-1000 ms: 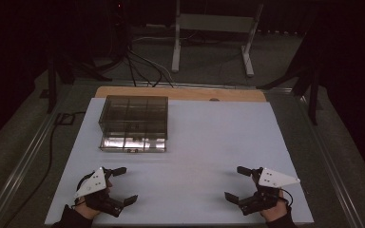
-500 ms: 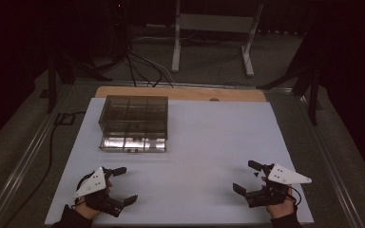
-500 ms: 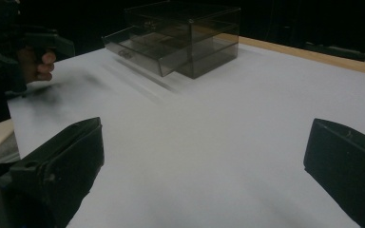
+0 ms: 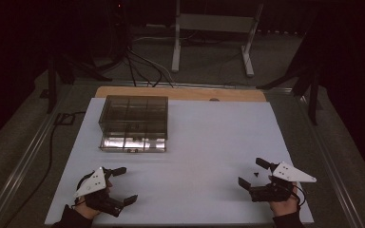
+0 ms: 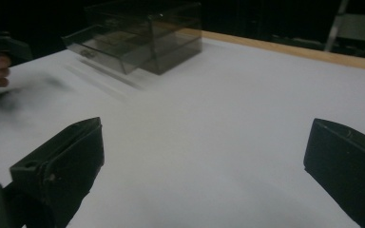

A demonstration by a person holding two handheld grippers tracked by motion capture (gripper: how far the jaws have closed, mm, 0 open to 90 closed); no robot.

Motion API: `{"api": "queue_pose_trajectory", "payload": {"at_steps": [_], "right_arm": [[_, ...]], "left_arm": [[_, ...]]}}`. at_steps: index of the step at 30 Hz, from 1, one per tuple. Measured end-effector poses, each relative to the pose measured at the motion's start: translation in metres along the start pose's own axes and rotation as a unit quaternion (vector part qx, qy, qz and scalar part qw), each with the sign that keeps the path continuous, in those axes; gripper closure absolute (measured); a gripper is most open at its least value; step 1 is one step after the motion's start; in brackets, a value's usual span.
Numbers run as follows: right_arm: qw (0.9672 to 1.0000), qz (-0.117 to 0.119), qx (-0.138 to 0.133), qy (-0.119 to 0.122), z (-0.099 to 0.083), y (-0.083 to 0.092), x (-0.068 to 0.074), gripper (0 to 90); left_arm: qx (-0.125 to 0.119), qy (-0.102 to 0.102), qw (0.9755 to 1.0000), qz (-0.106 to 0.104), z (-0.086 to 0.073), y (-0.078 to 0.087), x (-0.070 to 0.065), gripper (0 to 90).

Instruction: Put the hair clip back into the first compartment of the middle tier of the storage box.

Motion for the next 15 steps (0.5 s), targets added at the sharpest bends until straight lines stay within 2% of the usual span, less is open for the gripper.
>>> {"api": "queue_pose_trajectory", "payload": {"at_steps": [4, 6, 10, 15], "right_arm": [[0.9999, -0.013, 0.002, -0.007, -0.002, 0.002, -0.005, 0.0], [0.9998, -0.016, 0.004, -0.011, -0.004, 0.002, -0.008, 0.0], [0.9993, -0.025, 0.009, -0.025, -0.007, 0.002, -0.014, 0.0], [0.9983, -0.051, 0.014, -0.026, -0.01, 0.003, -0.018, 0.0]], "left_arm": [[0.002, -0.003, 1.0, 0.003, 0.0, 0.001, 0.0, 0.7], [-0.005, 0.006, 1.0, 0.0, 0.0, 0.002, 0.001, 0.7], [-0.005, 0.007, 1.0, 0.0, 0.0, 0.001, 0.001, 0.7], [-0.002, 0.001, 1.0, 0.0, 0.0, 0.001, 0.0, 0.7]]}}
Point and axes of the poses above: each handheld gripper's, and its own axes: y roughly backward along the jaws, z roughly out of its top, x roughly to its left, the point moved 1 cm from there along -y, roughly forward along the jaws, and after that the axes turned 3 degrees about z, right-handed, at the moved point
